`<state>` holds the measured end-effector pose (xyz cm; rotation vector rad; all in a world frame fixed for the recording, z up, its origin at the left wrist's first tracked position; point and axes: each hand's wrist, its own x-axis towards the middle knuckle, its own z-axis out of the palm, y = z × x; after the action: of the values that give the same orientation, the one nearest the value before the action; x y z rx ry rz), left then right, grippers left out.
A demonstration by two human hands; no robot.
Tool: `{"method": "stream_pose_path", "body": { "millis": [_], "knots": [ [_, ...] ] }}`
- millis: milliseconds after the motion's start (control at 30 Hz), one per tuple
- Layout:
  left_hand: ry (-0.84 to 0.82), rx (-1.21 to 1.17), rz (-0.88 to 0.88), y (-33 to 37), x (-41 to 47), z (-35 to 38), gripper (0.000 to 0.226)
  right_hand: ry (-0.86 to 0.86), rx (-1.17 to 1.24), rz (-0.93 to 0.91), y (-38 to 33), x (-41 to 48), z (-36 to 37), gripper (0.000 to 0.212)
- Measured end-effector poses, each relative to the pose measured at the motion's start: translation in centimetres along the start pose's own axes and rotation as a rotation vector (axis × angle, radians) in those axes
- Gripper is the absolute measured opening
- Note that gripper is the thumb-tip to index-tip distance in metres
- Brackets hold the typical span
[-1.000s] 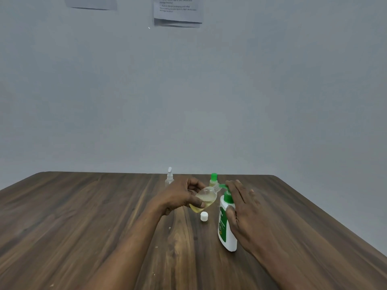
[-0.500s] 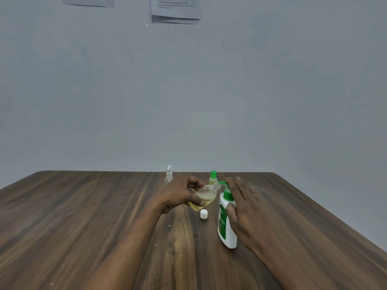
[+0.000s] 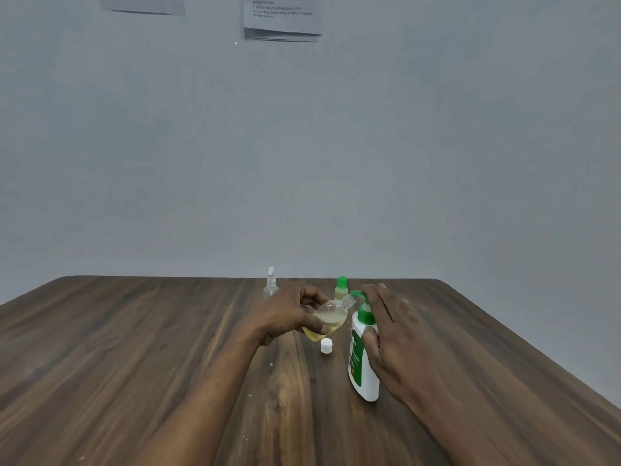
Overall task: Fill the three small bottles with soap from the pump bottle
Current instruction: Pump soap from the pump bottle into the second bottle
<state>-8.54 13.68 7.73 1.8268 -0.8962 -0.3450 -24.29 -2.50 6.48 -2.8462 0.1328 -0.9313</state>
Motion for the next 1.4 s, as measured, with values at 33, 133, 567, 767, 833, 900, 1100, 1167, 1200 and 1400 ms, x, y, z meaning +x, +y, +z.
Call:
{"method": "stream_pose_path", "body": {
  "millis": [33,133,567,767,833,900,1100,1167,1200,1400],
  "knots": [
    [0.001,0.0,0.0,0.0,-0.02,-0.01,0.042,-0.002,0.008,0.002,-0.05,-0.02,-0.04,0.059],
    [0.005,0.006,0.003,0.07,-0.06,-0.07,0.042,-0.008,0.026,-0.004,-0.2,-0.06,0.01,0.058],
    [0.013,0.002,0.007,0.21,-0.05,-0.36,0.043,0.017,0.068,0.013,-0.1,-0.07,0.34,0.062],
    [0.019,-0.007,0.006,0.34,-0.05,-0.08,0.044,0.029,0.074,0.001,-0.19,0.04,0.41,0.057],
    [0.018,0.001,0.009,0.37,-0.07,-0.08,0.043,0.03,0.07,-0.008,-0.2,-0.02,0.49,0.056],
    [0.014,0.006,0.016,0.37,-0.08,-0.11,0.041,0.035,0.069,-0.013,-0.2,-0.08,0.56,0.056],
    [0.025,0.005,0.036,0.33,0.08,-0.18,0.039,0.018,0.068,0.003,0.0,-0.06,0.61,0.062],
    [0.025,0.01,0.046,0.45,0.1,-0.19,0.038,0.017,0.079,0.012,0.03,-0.13,0.65,0.064],
    [0.028,0.011,0.052,0.48,0.14,-0.21,0.037,0.017,0.086,0.013,0.03,-0.14,0.68,0.065],
    [0.029,0.021,0.058,0.35,-0.07,-0.22,0.038,0.026,0.106,0.003,0.03,-0.02,0.89,0.061]
  ]
}}
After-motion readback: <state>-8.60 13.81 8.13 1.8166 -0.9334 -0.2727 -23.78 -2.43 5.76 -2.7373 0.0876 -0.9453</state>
